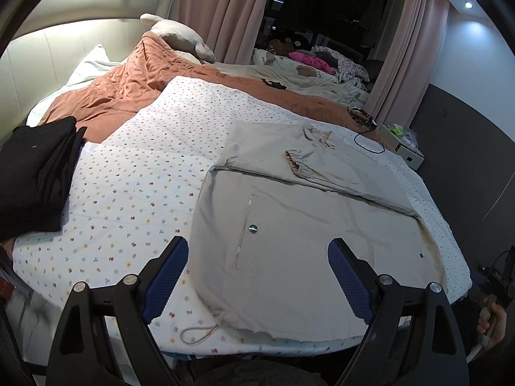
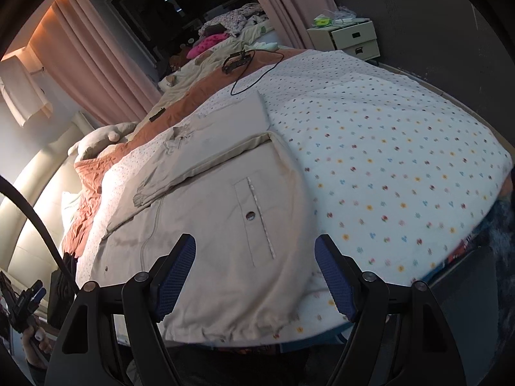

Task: Fold large clothes
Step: 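Open the right gripper and move both tools back from the jacket, then grasp the jacket hem edge with the left gripper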

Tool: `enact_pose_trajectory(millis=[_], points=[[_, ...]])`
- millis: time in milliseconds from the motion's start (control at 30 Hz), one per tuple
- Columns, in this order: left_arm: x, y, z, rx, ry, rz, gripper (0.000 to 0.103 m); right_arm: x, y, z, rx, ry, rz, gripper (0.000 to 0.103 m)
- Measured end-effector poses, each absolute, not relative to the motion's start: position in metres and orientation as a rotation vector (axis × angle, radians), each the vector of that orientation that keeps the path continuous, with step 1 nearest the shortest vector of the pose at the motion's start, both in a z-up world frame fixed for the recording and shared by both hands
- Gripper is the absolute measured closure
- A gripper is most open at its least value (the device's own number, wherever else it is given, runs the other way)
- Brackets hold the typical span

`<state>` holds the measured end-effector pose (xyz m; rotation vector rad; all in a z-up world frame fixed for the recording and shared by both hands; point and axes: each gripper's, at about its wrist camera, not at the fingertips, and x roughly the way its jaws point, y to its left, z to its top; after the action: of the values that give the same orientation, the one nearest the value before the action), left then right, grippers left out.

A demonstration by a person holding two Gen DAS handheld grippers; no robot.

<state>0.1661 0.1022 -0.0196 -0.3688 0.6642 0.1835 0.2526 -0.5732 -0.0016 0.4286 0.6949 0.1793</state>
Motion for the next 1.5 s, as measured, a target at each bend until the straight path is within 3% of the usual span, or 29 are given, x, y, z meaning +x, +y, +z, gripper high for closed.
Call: enact_pose_trajectory(millis=[200,300,500,633,767,833,1500], points=[[0.128,0.111,-0.022,-0.401,0.650,0.177,0.013,0.219,-0.584,-0.012,0.458,0.676,0.188,0.028],[0.115,0.111,-0.025,-0.422,0.648,0.164,0.021,0.204,-0.592,-0.022,0.488,0.679,0.199,0.028],[0.087,0.112,-0.033,-0.478,0.636,0.145,0.021,0.180,-0.600,-0.041,0.541,0.691,0.226,0.028],[0.086,0.118,-0.043,-0.497,0.660,0.135,0.031,0.174,-0.592,-0.052,0.581,0.702,0.226,0.028],[0.092,0.123,-0.059,-0.542,0.677,0.122,0.031,0.182,-0.584,-0.069,0.624,0.729,0.232,0.032],[0.099,0.127,-0.071,-0.564,0.696,0.115,0.037,0.187,-0.578,-0.079,0.655,0.751,0.252,0.038],[0.197,0.166,-0.167,-0.726,0.850,0.085,0.038,0.275,-0.569,-0.118,0.809,0.803,0.241,0.043]])
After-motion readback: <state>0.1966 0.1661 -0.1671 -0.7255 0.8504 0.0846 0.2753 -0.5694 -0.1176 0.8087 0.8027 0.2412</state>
